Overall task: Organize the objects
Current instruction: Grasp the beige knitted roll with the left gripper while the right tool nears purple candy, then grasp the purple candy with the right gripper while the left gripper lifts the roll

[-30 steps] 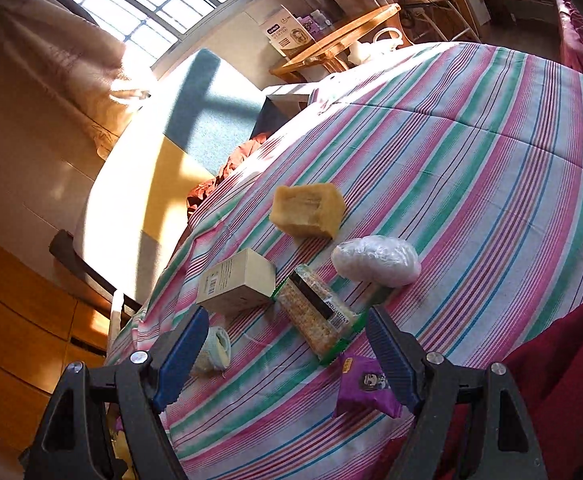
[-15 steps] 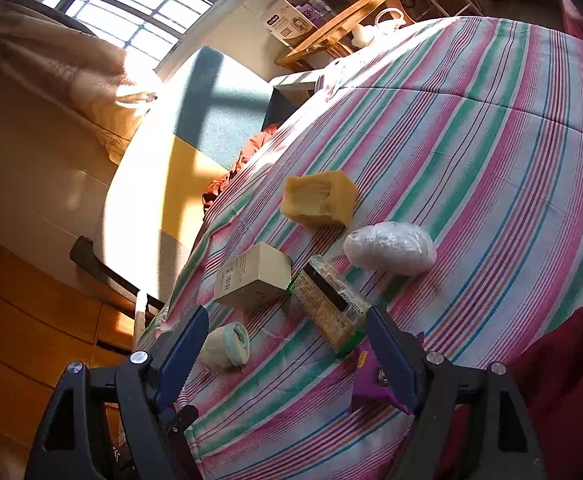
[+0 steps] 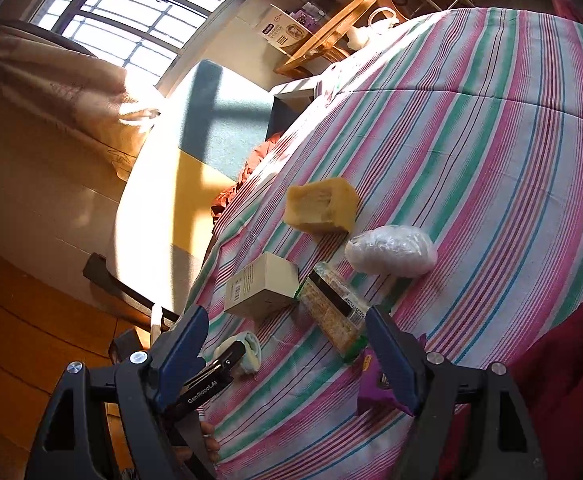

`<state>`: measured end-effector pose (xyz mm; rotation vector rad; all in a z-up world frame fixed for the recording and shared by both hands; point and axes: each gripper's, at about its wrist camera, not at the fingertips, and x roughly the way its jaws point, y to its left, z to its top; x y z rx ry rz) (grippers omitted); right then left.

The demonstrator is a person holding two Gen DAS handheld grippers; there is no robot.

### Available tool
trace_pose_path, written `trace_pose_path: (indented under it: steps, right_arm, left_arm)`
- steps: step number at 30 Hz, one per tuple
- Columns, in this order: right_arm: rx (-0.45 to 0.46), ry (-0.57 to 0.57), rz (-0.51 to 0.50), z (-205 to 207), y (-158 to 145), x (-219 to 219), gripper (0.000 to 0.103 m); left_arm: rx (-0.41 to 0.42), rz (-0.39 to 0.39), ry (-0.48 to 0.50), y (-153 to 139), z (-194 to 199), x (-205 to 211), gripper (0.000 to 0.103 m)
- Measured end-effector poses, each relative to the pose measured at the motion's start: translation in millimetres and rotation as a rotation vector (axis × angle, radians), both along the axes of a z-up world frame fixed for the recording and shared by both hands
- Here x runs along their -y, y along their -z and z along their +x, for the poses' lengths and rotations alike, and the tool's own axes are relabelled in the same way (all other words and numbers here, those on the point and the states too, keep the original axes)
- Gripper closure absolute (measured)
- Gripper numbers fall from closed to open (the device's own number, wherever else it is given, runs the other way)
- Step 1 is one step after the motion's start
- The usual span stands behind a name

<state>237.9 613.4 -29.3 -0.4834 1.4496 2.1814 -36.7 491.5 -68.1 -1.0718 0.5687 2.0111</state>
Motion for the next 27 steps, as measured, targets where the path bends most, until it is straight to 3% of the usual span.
trace_pose_path:
  steps: [3, 4, 6, 15, 22, 27]
  right_arm:
    - [0.001, -0.017, -0.013, -2.8, 2.0, -0.9, 0.021]
    - [0.002, -0.021, -0.015, -3.3, 2.5, -1.0, 0.021]
    - [0.009, -0.025, -0.019, -4.6, 3.2, -1.4, 0.021]
    - [0.066, -0.080, -0.050, -15.0, 7.6, -1.9, 0.021]
    - [0.265, -0.318, -0.048, -53.9, 12.4, 4.1, 0.021]
    - [0.546, -0.612, 0.153, -85.8, 9.3, 22.0, 0.021]
  left_arm:
    - [0.015, -0.011, -0.014, 12.5, -7.8, -5.2, 0.003]
    - [0.027, -0.009, -0.013, 15.8, -8.8, -3.7, 0.015]
    - [0.089, 0.026, 0.012, 21.5, -8.3, 2.1, 0.029]
    - [0.083, 0.050, 0.062, 19.2, 22.0, 40.9, 0.033]
    - [0.118, 0.058, 0.057, 17.2, 41.3, 93.5, 0.033]
    - [0.122, 0.062, 0.081, 16.3, 58.9, 120.1, 0.033]
